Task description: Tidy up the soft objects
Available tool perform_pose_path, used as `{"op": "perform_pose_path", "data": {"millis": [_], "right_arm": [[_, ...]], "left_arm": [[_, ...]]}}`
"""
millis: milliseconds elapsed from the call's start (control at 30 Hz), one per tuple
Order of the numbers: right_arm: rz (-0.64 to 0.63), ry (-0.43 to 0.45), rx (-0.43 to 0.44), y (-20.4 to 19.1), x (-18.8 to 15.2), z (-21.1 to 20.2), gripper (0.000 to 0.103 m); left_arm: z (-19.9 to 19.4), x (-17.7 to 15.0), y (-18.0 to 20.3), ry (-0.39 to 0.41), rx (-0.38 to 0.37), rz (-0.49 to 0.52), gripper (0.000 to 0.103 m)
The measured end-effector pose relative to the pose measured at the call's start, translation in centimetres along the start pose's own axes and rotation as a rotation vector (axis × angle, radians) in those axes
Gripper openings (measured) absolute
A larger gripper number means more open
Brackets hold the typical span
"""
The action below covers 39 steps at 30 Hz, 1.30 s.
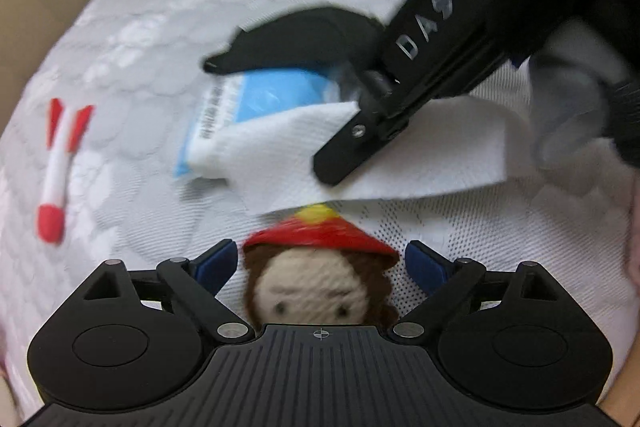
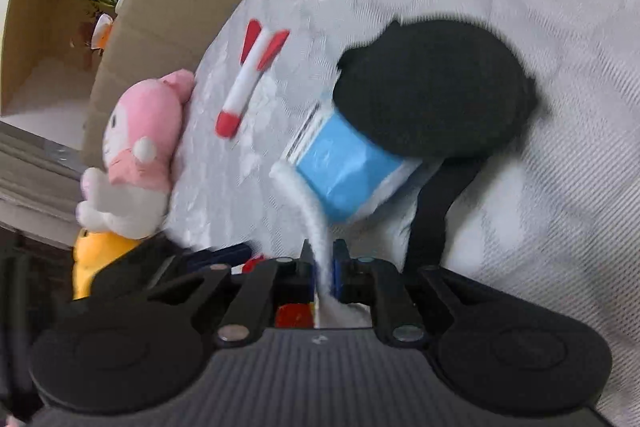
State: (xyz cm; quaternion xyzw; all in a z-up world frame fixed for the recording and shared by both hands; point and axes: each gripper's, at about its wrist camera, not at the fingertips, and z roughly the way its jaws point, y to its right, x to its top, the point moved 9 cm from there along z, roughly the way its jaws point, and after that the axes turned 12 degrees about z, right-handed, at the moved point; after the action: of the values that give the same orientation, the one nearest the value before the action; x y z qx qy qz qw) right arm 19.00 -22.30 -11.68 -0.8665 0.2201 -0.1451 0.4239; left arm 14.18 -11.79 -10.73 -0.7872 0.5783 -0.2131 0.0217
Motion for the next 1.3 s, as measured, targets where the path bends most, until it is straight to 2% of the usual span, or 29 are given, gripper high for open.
{"op": "perform_pose_path", "data": {"millis": [100, 133, 167, 300, 367, 400, 467, 533, 600, 633, 667, 767, 1000, 1167, 1300], "right_arm": [[-0.062, 0.005, -0.041, -0.2, -0.4, 0.6, 0.012], [-0.076, 0.007, -0.051, -0.3, -0.5, 0.8, 0.012], [-0.077, 0.01, -0.05, -0.3, -0.5, 0.8, 0.012], [-0.065, 0.05, -0.001, -0.9, 0.4, -0.5, 0.012], [-0.038, 0.065, 0.075, -1.8, 0.8, -1.8, 0.012], [-0.025, 0.056, 0.141, -2.7, 0.8, -2.5, 0.012], [-0.005, 0.026, 0.276, -4.6, 0.3, -3.9, 0.011], [-0.016, -0.021, 0.364, -6.4, -0.9, -4.4, 0.012], [-0.048, -0.043, 0.348, -7.1, -1.9, -3.6, 0.013], [-0.072, -0.04, 0.303, -6.9, -2.3, -2.9, 0.013], [-0.081, -0.039, 0.259, -6.5, -2.6, -2.2, 0.006], [-0.02, -0.071, 0.241, -5.1, -2.8, -1.1, 0.008], [0.018, -0.055, 0.148, -2.5, -2.2, 0.0, 0.011], [0.012, -0.114, 0.121, -2.4, -4.1, 2.1, 0.011], [-0.025, -0.124, 0.079, -2.7, -5.0, 3.2, 0.011]], "left_arm": [[1.5, -0.1, 0.8, -0.004, 0.049, 0.07, 0.095], [1.2, 0.1, 1.1, 0.02, 0.066, 0.083, 0.09], [0.7, 0.2, 1.1, 0.046, 0.083, 0.076, 0.082], [-1.2, 0.6, 0.3, 0.114, 0.118, 0.011, 0.08], [-1.9, 0.6, -0.3, 0.131, 0.121, -0.023, 0.08], [-2.2, 0.5, -0.6, 0.14, 0.128, -0.034, 0.08], [-2.8, 0.4, -1.0, 0.152, 0.142, -0.046, 0.08], [-3.2, 0.3, -1.2, 0.165, 0.147, -0.064, 0.081], [-3.6, -0.1, -1.4, 0.173, 0.146, -0.082, 0.081], [-3.8, -0.4, -1.4, 0.175, 0.147, -0.088, 0.081], [-3.9, -0.7, -1.4, 0.174, 0.151, -0.093, 0.081], [-3.9, -2.0, -1.1, 0.168, 0.156, -0.103, 0.079], [-5.6, -3.4, -1.4, 0.192, 0.15, -0.153, 0.081], [-6.8, -4.4, -3.2, 0.202, 0.14, -0.215, 0.084], [-8.2, -7.3, -2.9, 0.196, 0.147, -0.283, 0.09]]}}
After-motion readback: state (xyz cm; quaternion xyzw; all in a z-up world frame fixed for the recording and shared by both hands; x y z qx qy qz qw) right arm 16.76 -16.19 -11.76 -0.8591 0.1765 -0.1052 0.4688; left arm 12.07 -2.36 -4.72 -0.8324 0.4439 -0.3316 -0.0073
